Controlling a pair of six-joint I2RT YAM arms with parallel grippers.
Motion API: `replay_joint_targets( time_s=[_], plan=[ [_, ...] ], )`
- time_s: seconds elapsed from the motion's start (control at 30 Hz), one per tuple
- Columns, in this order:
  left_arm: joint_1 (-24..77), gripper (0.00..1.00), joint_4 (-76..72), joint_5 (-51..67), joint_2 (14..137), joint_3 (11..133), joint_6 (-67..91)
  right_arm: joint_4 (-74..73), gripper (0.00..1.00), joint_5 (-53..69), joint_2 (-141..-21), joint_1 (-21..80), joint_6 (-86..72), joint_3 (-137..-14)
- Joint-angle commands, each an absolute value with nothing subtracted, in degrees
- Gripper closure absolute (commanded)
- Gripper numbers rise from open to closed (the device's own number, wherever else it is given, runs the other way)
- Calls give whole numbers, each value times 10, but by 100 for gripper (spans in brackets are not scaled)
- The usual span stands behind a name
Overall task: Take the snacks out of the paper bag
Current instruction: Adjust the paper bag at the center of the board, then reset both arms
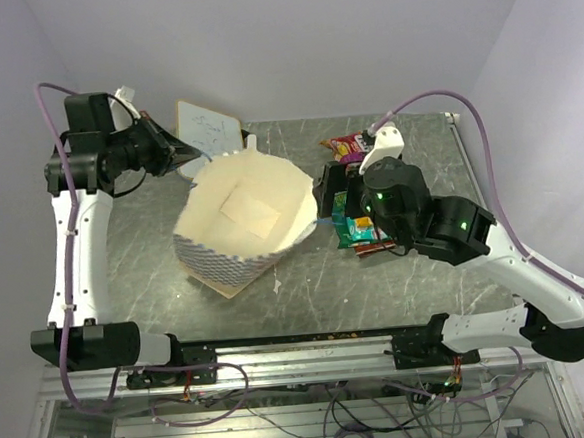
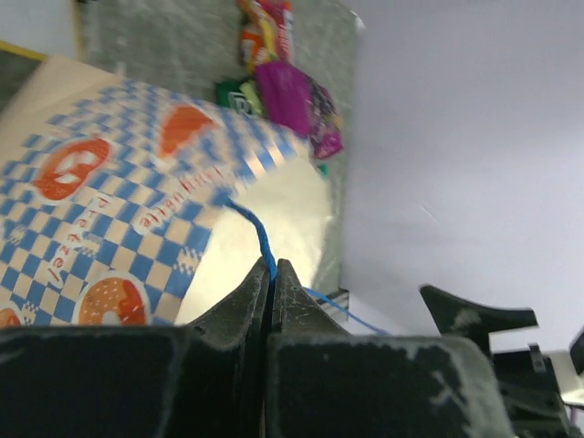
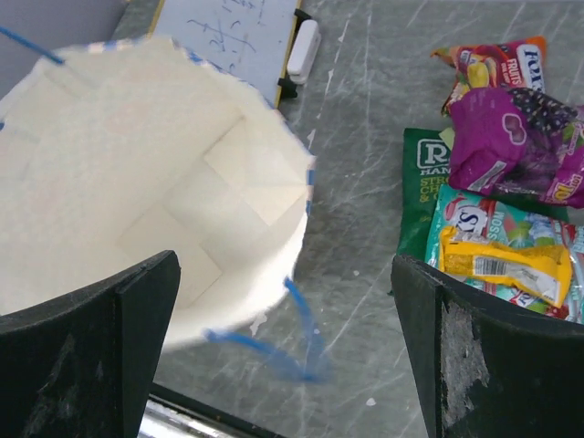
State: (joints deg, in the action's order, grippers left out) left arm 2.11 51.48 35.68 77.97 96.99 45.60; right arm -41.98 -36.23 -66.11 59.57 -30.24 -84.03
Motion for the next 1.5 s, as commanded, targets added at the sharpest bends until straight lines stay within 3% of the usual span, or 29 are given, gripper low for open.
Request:
replay_joint_targets(
  time_s=[0.0,0.07,0.27,0.37,0.47,0.6,0.97,1.23,1.47],
  plan=[
    [-26,93,618,318,797,1015,364,-482,0,-350,-682,593,-363,-879],
    [-42,90,644,290,805,1040,343,-504,0,-351,-706,593,-370,-907],
    [-50,54,695,203,804,1109,315,-560,0,-342,-785,591,-368,-1021],
    [-52,21,718,162,797,1128,303,-583,0,-339,-809,591,-364,-1066],
    [-52,4,740,135,796,1149,292,-604,0,-341,-827,591,-357,-1098],
    [-53,2,748,117,787,1168,283,-608,0,-342,-836,590,-341,-1116],
    [-52,2,704,230,746,1077,292,-632,0,-312,-863,580,-334,-1102],
    [-52,4,664,275,730,1175,270,-665,0,-326,-867,580,-318,-1199],
    [-52,1,598,259,683,1266,220,-571,0,-347,-766,580,-282,-1165]
  ],
)
